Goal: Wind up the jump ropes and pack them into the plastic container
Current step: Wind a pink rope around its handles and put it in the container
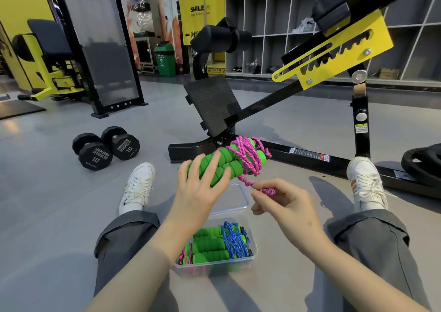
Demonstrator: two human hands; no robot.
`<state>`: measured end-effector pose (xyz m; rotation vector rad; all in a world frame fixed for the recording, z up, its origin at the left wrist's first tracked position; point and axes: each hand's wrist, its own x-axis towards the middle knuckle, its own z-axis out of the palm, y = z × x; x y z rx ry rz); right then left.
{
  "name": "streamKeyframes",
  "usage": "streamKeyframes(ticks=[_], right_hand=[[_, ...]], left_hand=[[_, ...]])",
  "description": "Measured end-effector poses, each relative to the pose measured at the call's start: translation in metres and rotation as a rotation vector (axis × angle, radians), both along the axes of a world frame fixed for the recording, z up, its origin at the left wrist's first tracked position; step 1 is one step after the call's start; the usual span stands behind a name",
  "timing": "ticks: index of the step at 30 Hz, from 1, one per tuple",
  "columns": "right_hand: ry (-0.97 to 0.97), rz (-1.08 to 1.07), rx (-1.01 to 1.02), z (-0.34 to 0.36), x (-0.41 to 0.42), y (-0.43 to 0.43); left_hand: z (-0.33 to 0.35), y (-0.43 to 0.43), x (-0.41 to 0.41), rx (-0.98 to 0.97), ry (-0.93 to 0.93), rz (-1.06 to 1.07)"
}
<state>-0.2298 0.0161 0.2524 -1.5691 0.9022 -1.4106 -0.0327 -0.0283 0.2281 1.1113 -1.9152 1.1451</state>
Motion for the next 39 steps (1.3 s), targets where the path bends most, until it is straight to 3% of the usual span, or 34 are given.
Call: streamKeyframes(ticks=[3, 7, 15, 17, 31, 39], right_hand=[[-0.065, 0.096, 0.068, 0.004, -0.001, 0.000], [-0.035, 0.055, -0.013, 0.014, -0.004, -0.008], [0.439, -0.316, -0.436, 0.033, -0.016, -0.037], [0.487, -0.380, -0.463, 0.030, -0.020, -0.043], [0.497, -0.533, -0.240, 0.027, -0.016, -0.047], [0.527, -0.390, -0.075, 0.032, -0.016, -0.045]], left_hand=[[-0.002, 0.000, 0.000, -0.021, -0.012, -0.016], [-0.003, 0.004, -0.004, -0.038, -0.021, -0.043], [0.000, 0.009, -0.021, -0.085, -0.019, -0.107], [0.000, 0.010, -0.022, -0.099, -0.022, -0.116], [-0.004, 0.007, -0.020, -0.121, -0.014, -0.125], [-0.008, 0.009, -0.019, -0.121, -0.035, -0.125]])
